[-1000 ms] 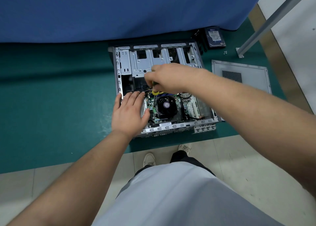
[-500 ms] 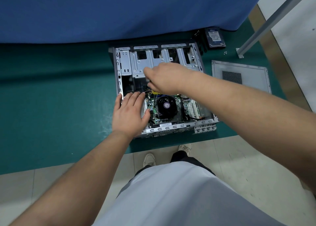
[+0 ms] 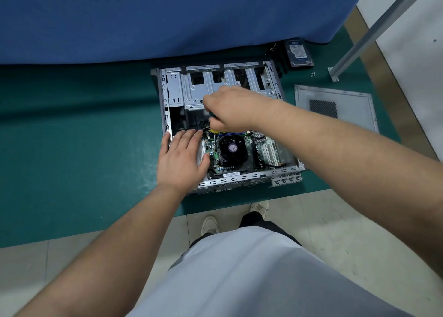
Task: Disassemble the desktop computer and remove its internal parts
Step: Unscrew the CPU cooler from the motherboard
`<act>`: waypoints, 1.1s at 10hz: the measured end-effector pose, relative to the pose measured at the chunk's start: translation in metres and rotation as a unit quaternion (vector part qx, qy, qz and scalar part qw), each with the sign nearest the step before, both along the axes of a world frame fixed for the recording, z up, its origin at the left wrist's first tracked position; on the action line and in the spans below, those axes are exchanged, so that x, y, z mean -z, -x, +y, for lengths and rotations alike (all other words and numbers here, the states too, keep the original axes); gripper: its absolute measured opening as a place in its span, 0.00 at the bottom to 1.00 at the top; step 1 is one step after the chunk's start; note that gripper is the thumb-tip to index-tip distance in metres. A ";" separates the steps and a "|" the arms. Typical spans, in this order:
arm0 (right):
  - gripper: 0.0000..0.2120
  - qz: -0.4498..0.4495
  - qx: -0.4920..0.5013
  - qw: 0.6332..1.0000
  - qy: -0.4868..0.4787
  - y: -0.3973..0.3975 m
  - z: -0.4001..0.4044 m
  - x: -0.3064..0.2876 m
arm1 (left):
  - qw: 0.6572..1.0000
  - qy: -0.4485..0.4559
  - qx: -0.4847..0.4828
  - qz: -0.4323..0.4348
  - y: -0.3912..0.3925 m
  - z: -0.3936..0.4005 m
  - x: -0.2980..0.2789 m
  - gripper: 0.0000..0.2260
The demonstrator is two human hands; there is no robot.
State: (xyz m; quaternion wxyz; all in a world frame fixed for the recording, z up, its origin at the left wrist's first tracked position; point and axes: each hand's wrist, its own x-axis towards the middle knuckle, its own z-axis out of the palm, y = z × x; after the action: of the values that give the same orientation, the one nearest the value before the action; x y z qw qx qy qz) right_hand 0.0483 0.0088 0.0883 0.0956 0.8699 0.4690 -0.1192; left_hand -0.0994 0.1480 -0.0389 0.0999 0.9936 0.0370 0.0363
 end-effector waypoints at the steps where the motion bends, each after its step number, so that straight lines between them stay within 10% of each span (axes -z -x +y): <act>1: 0.18 0.083 0.022 0.996 0.009 0.000 -0.005 -0.011 | 1.000 -0.001 0.000 0.000 0.000 0.000 0.000 0.27; 3: 0.25 -0.142 0.147 0.979 -0.014 0.011 0.003 0.010 | 1.000 -0.002 0.000 0.000 0.000 -0.001 0.000 0.27; 5: 0.17 0.100 -0.034 0.994 -0.021 0.006 -0.013 -0.004 | 1.000 0.001 0.000 -0.004 0.000 -0.003 -0.001 0.28; 7: 0.34 -0.134 0.178 0.975 -0.020 0.024 0.001 0.007 | 1.000 -0.002 -0.002 -0.001 -0.001 -0.002 -0.001 0.27; 10: 0.14 0.061 -0.060 0.996 0.034 0.002 -0.008 -0.014 | 1.000 -0.005 0.002 0.006 -0.001 -0.003 -0.002 0.28; 11: 0.22 -0.009 0.045 0.999 0.004 0.007 -0.007 -0.007 | 1.000 -0.003 0.002 0.007 0.000 -0.003 -0.003 0.28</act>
State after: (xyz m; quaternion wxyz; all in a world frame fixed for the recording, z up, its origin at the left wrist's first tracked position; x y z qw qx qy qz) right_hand 0.0408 0.0020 0.0951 0.0978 0.8909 0.4279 -0.1170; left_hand -0.0990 0.1454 -0.0360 0.0964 0.9943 0.0355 0.0295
